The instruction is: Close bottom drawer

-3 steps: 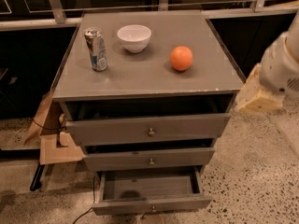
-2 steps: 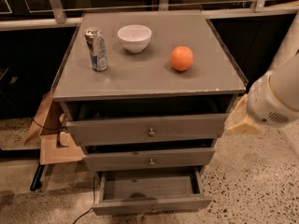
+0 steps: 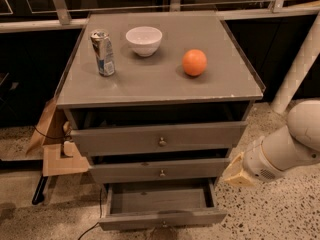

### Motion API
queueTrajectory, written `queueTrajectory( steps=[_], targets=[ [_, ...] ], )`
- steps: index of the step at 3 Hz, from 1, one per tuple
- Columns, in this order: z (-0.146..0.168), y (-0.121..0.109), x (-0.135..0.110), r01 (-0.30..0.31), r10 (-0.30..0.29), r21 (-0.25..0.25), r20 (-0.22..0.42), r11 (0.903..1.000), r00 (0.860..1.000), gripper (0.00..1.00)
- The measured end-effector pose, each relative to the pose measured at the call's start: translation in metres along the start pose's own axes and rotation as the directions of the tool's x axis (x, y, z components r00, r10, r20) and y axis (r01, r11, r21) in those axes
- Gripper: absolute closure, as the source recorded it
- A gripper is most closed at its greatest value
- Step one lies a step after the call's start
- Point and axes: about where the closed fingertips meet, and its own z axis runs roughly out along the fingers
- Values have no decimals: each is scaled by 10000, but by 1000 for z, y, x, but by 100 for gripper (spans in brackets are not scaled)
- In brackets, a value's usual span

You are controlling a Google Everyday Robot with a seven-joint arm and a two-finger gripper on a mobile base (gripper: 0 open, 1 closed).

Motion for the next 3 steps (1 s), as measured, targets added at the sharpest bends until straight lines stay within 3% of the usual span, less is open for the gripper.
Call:
queueTrajectory(
  steps=[2, 3],
  targets=[
    [15, -6, 14, -93, 92, -129, -103, 9999, 9999, 100],
    [55, -17, 55, 362, -363, -43, -230, 9993, 9991, 100]
  ],
)
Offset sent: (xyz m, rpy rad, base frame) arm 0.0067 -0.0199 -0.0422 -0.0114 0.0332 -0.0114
